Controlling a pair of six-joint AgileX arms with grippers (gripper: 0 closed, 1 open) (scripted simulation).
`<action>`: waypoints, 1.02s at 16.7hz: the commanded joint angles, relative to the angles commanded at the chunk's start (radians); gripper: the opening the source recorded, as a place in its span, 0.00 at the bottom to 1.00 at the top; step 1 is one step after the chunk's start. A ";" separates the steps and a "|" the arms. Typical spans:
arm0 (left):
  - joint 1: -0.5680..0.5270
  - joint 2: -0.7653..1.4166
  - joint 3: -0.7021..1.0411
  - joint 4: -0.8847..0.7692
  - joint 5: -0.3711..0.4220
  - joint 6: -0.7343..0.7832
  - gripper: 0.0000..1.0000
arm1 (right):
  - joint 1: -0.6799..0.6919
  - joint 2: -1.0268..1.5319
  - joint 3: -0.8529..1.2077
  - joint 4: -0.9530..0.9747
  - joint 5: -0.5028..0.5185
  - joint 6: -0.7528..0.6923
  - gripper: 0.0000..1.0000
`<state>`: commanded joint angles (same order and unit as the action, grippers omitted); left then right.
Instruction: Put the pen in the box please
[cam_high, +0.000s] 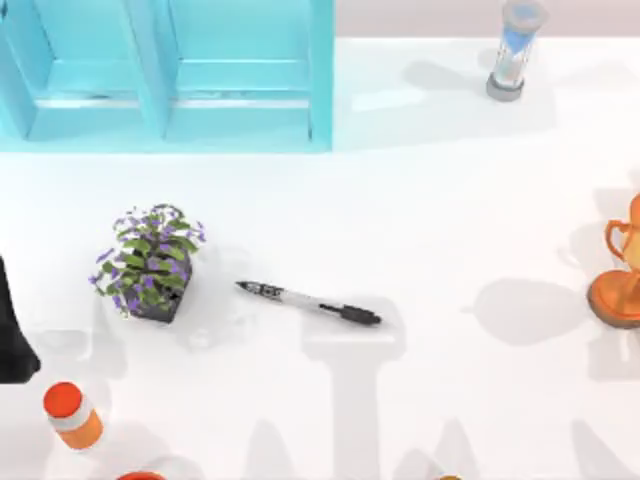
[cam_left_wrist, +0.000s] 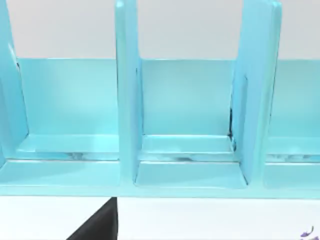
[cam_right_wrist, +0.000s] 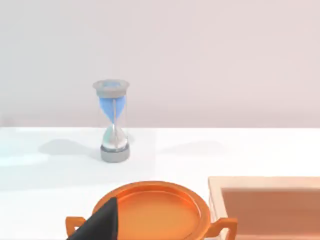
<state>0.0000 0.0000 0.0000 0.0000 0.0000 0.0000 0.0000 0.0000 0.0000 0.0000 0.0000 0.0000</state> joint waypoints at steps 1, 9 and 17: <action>0.000 0.000 0.000 0.000 0.000 0.000 1.00 | 0.000 0.000 0.000 0.000 0.000 0.000 1.00; 0.000 0.000 0.000 0.000 0.000 0.000 1.00 | 0.027 0.216 0.249 -0.170 0.020 -0.036 1.00; 0.000 0.000 0.000 0.000 0.000 0.000 1.00 | 0.127 0.826 0.946 -0.627 0.057 -0.146 1.00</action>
<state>0.0000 0.0000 0.0000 0.0000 0.0000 0.0000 0.1269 0.8259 0.9460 -0.6273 0.0569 -0.1460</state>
